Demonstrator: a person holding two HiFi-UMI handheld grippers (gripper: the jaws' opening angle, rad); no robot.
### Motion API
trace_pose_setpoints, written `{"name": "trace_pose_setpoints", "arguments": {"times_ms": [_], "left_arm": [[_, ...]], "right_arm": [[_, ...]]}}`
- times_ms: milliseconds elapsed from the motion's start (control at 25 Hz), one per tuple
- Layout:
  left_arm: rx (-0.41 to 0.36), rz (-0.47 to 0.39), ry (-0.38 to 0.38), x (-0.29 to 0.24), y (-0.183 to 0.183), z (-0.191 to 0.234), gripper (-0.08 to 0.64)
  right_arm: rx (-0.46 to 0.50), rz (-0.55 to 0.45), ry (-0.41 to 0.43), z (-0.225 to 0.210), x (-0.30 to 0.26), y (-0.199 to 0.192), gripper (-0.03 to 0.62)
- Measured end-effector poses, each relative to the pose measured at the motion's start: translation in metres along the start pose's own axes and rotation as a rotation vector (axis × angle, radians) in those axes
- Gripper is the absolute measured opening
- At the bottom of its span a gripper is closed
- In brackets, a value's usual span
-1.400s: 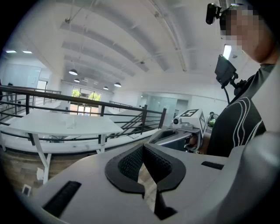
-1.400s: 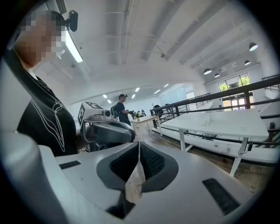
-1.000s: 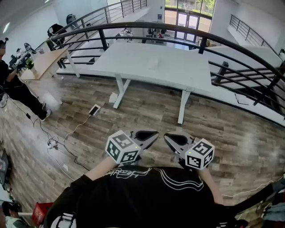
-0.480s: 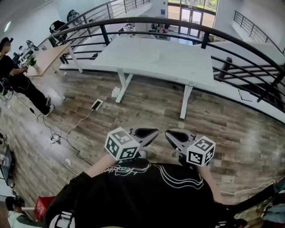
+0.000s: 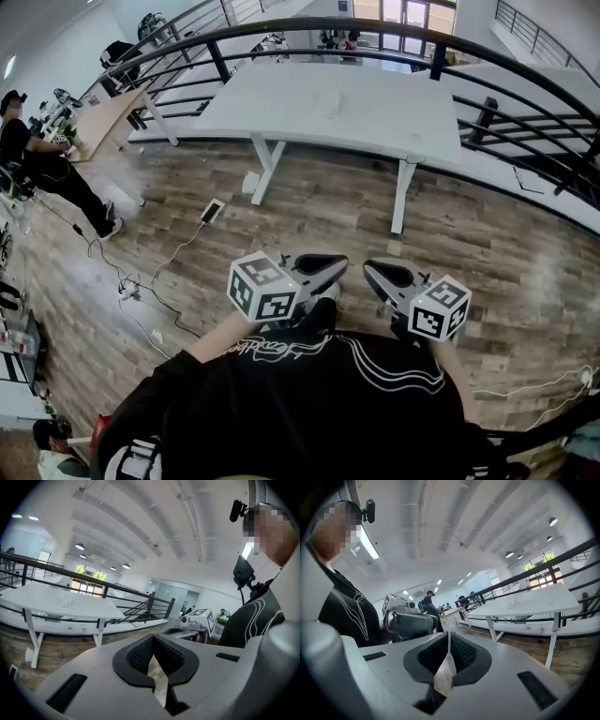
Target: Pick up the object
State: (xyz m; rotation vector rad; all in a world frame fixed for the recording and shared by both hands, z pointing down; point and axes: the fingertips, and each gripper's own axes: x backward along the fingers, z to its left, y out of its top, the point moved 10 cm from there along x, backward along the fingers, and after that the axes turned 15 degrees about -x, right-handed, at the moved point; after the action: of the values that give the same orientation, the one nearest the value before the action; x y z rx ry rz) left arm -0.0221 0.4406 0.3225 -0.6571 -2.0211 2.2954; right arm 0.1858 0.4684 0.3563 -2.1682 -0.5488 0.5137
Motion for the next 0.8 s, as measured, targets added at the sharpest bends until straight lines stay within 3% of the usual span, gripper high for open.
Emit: {"name": "trace_pose_setpoints", "arguments": {"times_ms": [360,800], "left_arm": [[0.030,-0.014,-0.030,-0.026,-0.002,0.081,0.008],[0.091,-0.001,-0.025,-0.048,0.006,0.285,0.008]], "right_arm": [[-0.022,0.013,-0.034,-0.054,-0.047,0.032,0.023],[-0.068,0.059,-0.061,-0.154,-0.187,0.132,0.023]]}}
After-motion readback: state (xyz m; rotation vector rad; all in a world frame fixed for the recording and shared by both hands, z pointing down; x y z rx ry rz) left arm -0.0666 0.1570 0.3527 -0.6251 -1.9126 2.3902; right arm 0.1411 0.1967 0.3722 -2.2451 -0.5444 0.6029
